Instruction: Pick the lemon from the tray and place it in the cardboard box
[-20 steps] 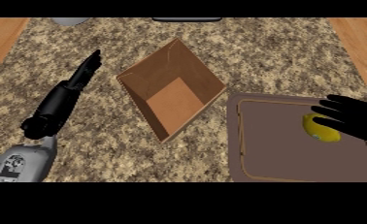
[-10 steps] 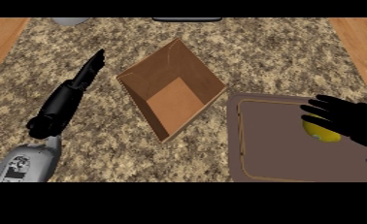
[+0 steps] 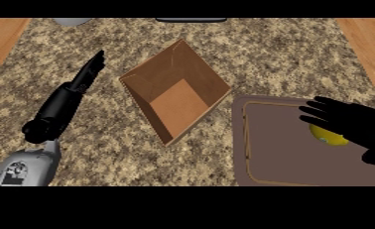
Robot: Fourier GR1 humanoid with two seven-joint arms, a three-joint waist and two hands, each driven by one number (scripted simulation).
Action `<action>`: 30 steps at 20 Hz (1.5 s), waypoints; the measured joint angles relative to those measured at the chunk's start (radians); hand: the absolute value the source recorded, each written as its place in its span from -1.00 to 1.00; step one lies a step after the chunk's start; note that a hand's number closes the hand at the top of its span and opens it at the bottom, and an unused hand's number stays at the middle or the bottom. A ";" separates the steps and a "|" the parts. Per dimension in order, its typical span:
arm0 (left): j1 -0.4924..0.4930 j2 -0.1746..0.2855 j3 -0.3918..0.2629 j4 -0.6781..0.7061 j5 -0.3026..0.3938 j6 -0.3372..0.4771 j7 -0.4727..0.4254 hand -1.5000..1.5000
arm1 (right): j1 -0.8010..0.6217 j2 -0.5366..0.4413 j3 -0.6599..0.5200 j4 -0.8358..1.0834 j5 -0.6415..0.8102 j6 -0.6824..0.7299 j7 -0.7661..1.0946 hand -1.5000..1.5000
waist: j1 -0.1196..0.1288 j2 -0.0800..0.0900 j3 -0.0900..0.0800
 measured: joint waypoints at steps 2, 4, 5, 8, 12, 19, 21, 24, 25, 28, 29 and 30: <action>-0.019 -0.006 0.010 0.014 -0.007 -0.005 0.003 0.00 | -0.011 0.023 -0.001 0.001 0.028 0.006 0.020 -1.00 | -0.001 0.000 0.000; -0.021 -0.022 0.005 0.016 -0.019 -0.002 0.005 0.00 | -0.014 0.041 -0.004 0.036 0.053 -0.022 0.019 -1.00 | -0.002 0.000 0.000; -0.017 -0.013 0.018 0.019 -0.012 -0.016 -0.005 0.00 | -0.031 0.044 -0.012 0.062 0.056 -0.026 0.007 -1.00 | -0.001 0.000 0.000; -0.015 -0.028 0.021 0.024 -0.028 -0.019 -0.018 0.00 | -0.051 0.066 -0.019 0.119 0.080 -0.038 -0.014 -1.00 | 0.000 0.000 0.000; -0.035 -0.035 0.039 0.061 -0.034 -0.030 -0.031 0.00 | -0.064 0.094 -0.006 0.168 0.118 -0.080 -0.049 1.00 | -0.001 0.000 0.000; -0.053 -0.050 0.046 0.073 -0.052 -0.029 -0.026 0.00 | -0.105 0.120 -0.024 0.240 0.107 -0.202 -0.148 1.00 | -0.001 -0.002 -0.006; -0.055 -0.043 0.053 0.076 -0.052 -0.038 -0.028 0.00 | -0.103 0.129 -0.029 0.234 0.098 -0.226 -0.163 1.00 | -0.002 -0.003 -0.007; -0.036 -0.047 0.054 0.052 -0.053 -0.039 -0.023 0.00 | -0.086 0.141 -0.038 0.198 0.072 -0.246 -0.181 1.00 | -0.004 -0.004 -0.008; -0.034 -0.049 0.056 0.049 -0.049 -0.041 -0.016 0.00 | -0.082 0.176 -0.022 0.165 0.076 -0.230 -0.147 1.00 | -0.006 -0.005 -0.008; -0.038 -0.050 0.048 0.046 -0.051 -0.046 -0.016 0.00 | -0.109 0.327 0.032 0.118 0.124 -0.162 0.020 1.00 | 0.010 -0.010 -0.019; -0.041 -0.051 0.044 0.046 -0.050 -0.050 -0.016 0.00 | -0.115 0.375 0.045 0.112 0.136 -0.145 0.067 1.00 | 0.017 -0.010 -0.022; -0.044 -0.052 0.042 0.045 -0.050 -0.051 -0.017 0.00 | -0.123 0.417 0.053 0.108 0.148 -0.131 0.111 1.00 | 0.024 -0.009 -0.025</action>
